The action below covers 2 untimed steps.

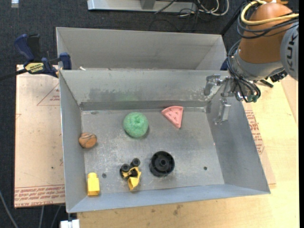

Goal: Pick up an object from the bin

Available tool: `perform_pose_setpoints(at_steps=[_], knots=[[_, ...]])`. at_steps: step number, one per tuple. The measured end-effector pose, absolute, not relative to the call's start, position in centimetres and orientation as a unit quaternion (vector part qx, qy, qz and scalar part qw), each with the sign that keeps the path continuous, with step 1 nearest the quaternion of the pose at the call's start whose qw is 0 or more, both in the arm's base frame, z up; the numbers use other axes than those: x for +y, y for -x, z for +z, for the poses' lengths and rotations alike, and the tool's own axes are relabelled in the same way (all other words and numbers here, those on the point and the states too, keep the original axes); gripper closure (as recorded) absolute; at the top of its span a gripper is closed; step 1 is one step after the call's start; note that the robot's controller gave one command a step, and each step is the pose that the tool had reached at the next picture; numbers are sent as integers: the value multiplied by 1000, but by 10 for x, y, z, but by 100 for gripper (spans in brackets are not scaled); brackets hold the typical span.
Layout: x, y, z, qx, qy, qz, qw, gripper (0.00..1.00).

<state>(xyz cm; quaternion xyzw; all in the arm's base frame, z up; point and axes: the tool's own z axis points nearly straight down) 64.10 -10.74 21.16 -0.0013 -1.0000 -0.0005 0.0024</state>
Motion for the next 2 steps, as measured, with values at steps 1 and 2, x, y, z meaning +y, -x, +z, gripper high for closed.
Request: perform_pose_setpoints(at_steps=[1, 2], knots=[[-107, -642, 217, -1000, 0, 0, -1, 0], [-66, -652, 134, -1000, -4, 0, -3, 0]])
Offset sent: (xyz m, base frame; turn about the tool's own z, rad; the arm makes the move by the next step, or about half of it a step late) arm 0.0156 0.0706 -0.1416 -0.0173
